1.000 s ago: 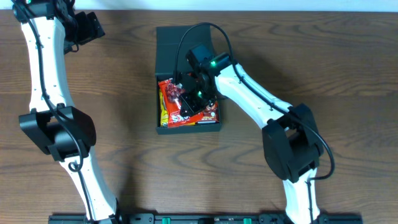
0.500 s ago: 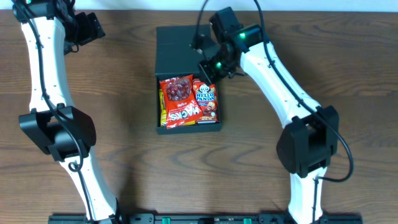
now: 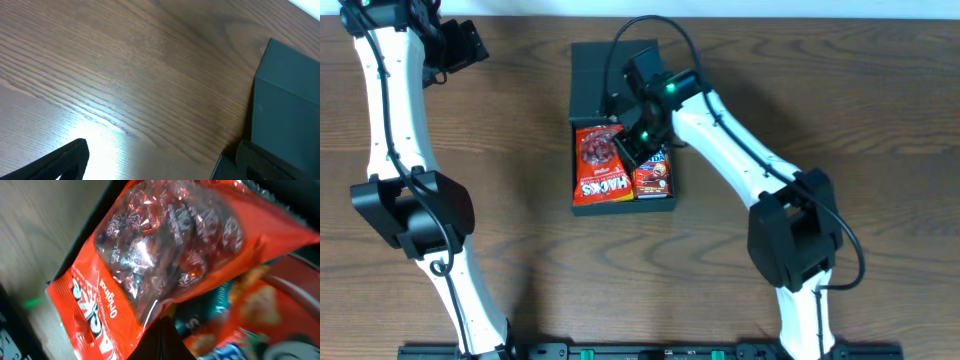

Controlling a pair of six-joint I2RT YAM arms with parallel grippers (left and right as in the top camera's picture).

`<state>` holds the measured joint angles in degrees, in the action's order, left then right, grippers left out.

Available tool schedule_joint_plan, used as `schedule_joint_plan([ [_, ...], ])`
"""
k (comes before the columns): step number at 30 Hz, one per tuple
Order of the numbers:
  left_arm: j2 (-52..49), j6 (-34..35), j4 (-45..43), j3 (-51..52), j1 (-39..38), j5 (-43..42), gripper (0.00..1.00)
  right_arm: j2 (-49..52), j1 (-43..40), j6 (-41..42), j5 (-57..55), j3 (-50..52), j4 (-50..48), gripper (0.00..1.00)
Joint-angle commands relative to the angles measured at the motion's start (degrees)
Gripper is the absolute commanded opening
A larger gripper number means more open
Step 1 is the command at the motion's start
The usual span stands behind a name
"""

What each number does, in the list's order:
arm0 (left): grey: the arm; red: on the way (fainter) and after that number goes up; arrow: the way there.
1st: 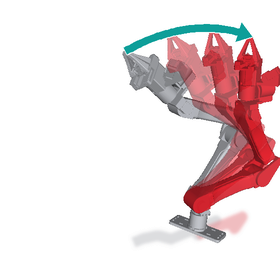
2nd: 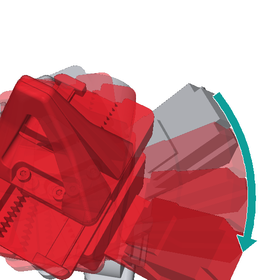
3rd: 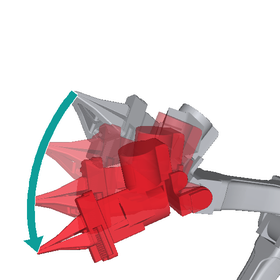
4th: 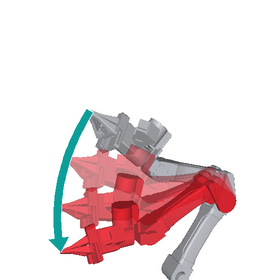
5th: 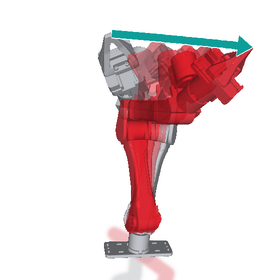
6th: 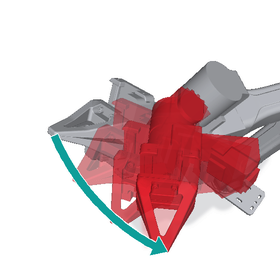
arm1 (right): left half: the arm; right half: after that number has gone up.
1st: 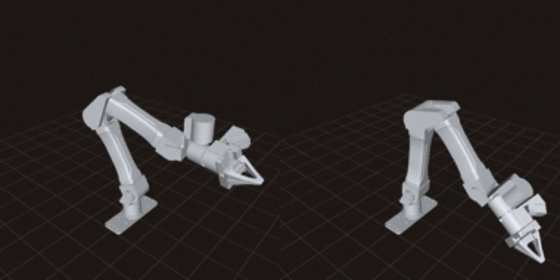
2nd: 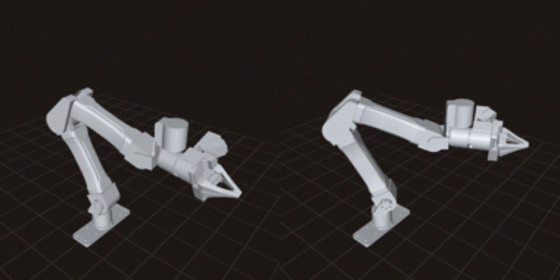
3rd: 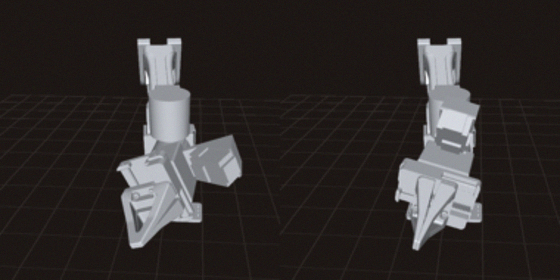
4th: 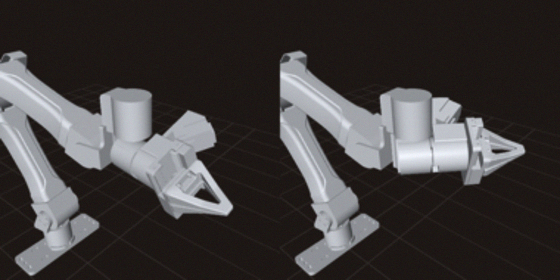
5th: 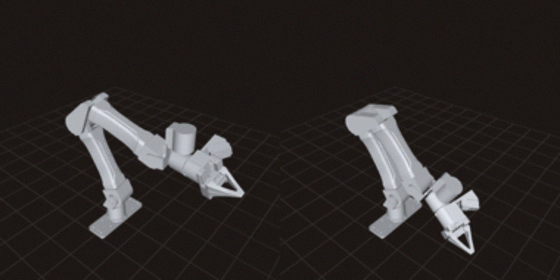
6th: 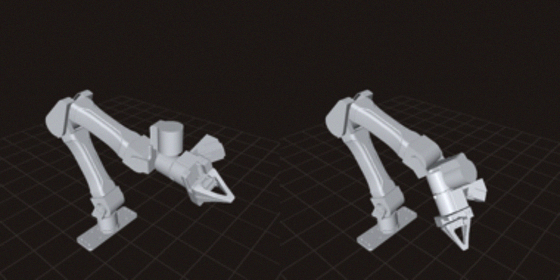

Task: Pack container
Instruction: 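Press the red Hacks bag down into the box with the right gripper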

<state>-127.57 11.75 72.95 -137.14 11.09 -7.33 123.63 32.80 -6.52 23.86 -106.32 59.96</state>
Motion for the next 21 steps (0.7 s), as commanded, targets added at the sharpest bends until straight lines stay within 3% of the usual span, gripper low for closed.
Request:
schedule_joint_plan([
  [1,1.16,-1.03,0.2,-1.11,0.13,-0.17,0.95,2.19,0.85,-0.83,0.87,0.17,0.07,0.01],
  [8,1.16,-1.05,0.33,-1.11,0.13,-0.17,0.95,2.14,-0.2,0.48,-8.52,-1.46,3.43,0.01],
  [21,1.16,-1.05,0.35,-1.11,0.13,-0.15,0.95,0.35,-1.18,-0.22,-6.93,-16.5,7.17,0.01],
])
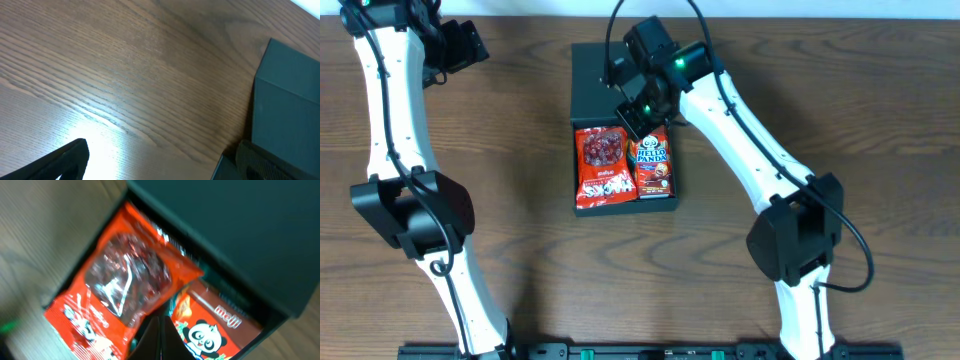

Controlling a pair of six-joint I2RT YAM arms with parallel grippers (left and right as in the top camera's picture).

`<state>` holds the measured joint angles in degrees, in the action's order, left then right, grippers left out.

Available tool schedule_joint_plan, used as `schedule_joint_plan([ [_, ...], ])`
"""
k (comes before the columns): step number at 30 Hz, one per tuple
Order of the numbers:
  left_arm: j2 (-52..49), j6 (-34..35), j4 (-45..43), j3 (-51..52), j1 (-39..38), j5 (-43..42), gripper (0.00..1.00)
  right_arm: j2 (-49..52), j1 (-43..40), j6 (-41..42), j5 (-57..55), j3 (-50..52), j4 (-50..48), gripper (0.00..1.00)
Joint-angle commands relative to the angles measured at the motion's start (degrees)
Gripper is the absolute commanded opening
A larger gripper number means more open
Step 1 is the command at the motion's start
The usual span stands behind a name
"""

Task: Pack container
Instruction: 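Press the red Hacks bag down into the box with the right gripper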

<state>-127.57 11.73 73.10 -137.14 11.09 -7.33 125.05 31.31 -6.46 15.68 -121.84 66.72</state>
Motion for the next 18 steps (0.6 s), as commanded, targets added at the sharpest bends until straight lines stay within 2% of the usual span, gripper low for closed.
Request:
schedule_joint_plan([
  [1,1.16,-1.03,0.17,-1.11,0.13,-0.15,0.95,-0.81,0.39,-0.52,2.49,-0.66,0.46,0.02],
  [7,1.16,-1.01,0.02,-1.11,0.13,-0.15,0.95,0.98,1.73,-1.64,5.07,3.74,0.39,0.02],
  [15,1.16,-1.01,-1.09,-1.11,0.13,-0.15,0.95,1.64,3.08,-3.02,6.4,14.86,-3.1,0.02],
  [18,1.16,-1.01,-1.14,-1.11,0.13,-0.15,0.95,1.64,3.06,-3.02,6.4,15.58,-3.65,0.01],
])
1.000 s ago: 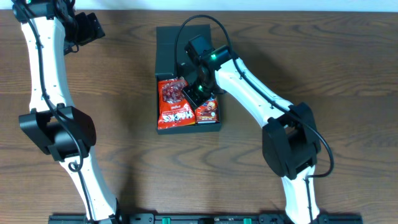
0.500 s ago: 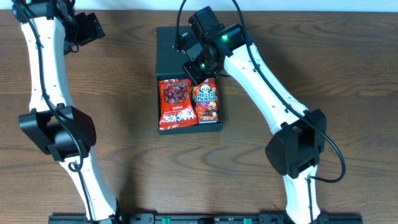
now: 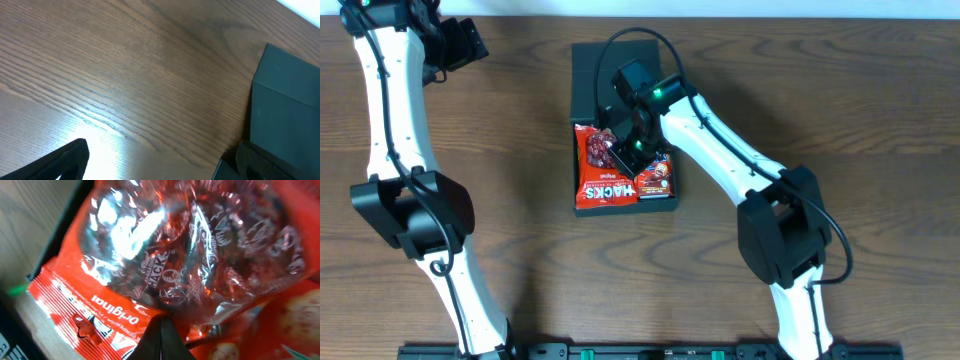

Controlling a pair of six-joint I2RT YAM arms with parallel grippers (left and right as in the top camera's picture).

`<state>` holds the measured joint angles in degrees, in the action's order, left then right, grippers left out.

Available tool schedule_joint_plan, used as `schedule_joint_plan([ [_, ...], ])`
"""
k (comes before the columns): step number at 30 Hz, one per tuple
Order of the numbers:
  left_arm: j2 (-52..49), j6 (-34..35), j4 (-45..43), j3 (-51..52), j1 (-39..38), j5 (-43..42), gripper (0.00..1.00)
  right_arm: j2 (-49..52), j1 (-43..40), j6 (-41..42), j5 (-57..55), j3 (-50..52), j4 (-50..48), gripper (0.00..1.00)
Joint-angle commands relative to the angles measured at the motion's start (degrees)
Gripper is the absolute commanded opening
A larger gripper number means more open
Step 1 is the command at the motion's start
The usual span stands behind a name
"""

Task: Pack container
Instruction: 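Press the red Hacks bag down into the box with the right gripper, then withdraw the right gripper from the box toward the far edge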

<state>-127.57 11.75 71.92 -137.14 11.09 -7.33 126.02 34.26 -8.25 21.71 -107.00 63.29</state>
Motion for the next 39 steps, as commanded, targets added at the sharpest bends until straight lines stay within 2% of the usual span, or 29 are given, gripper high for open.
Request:
schedule_joint_plan([
  [1,1.16,-1.05,0.04,-1.11,0.13,-0.15,0.95,0.63,0.11,-1.25,0.39,0.57,-0.33,0.01],
  [10,1.16,-1.05,0.13,-1.11,0.13,-0.15,0.95,0.2,1.33,-3.37,4.9,-8.48,6.21,0.02],
  [14,1.16,-1.05,0.13,-1.11,0.13,-0.17,0.95,0.22,3.1,-5.38,5.68,-8.85,7.32,0.02],
  [20,1.16,-1.05,0.28,-1.11,0.13,-0.17,0.95,1.55,5.11,-6.01,2.54,-5.49,3.85,0.02],
  [25,1.16,-1.07,0.83,-1.11,0.13,-0.15,0.95,6.38,4.83,-0.31,-2.14,-3.15,-1.44,0.01],
  [29,1.16,-1.51,1.55,-1.11,0.13,0.04,0.95,9.68,4.66,0.52,-2.21,-3.15,-2.03,0.01],
  [39,1.16,-1.51,1.73,-1.11,0.13,0.04,0.95,5.27,4.66,0.44,-1.55,-8.9,0.74,0.02],
])
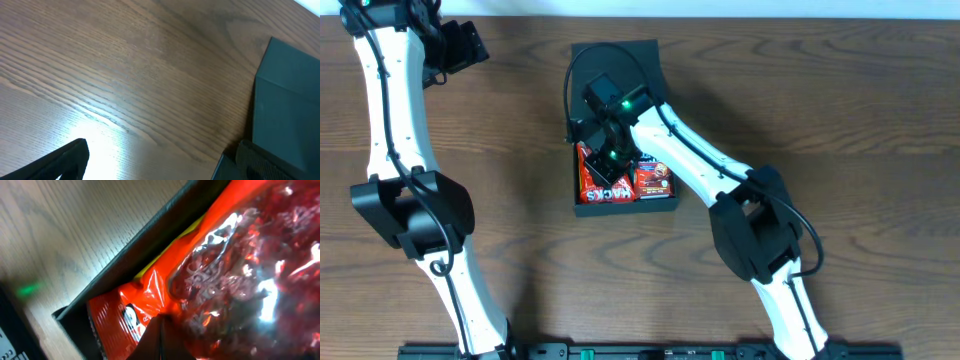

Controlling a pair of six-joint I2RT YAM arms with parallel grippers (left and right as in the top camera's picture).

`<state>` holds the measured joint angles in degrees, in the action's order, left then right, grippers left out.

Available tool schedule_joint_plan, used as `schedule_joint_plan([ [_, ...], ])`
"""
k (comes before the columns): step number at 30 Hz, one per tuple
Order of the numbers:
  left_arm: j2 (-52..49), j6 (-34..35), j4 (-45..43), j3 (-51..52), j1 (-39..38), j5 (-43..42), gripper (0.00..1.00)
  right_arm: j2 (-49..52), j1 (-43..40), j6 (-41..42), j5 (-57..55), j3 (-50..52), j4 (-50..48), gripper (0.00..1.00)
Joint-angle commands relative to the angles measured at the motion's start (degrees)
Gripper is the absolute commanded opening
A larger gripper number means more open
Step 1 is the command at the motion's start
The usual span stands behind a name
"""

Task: Pack container
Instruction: 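Withdraw the right gripper from the box toward the far edge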

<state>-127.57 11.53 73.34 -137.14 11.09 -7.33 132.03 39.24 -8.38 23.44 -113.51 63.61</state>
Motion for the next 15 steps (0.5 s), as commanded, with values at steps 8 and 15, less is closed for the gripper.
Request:
schedule_joint_plan([
  [8,1.14,-1.25,-0.92,-0.94,0.0,-4.22,0.95,-9.99,-4.76,-1.09,-2.73,-5.01,-3.28,0.01],
  [15,-0.46,-1.25,-7.08,-0.9,-0.81,-20.11,0.82,-9.68,-18.71,0.37,6.71,-4.83,-7.32,0.01],
])
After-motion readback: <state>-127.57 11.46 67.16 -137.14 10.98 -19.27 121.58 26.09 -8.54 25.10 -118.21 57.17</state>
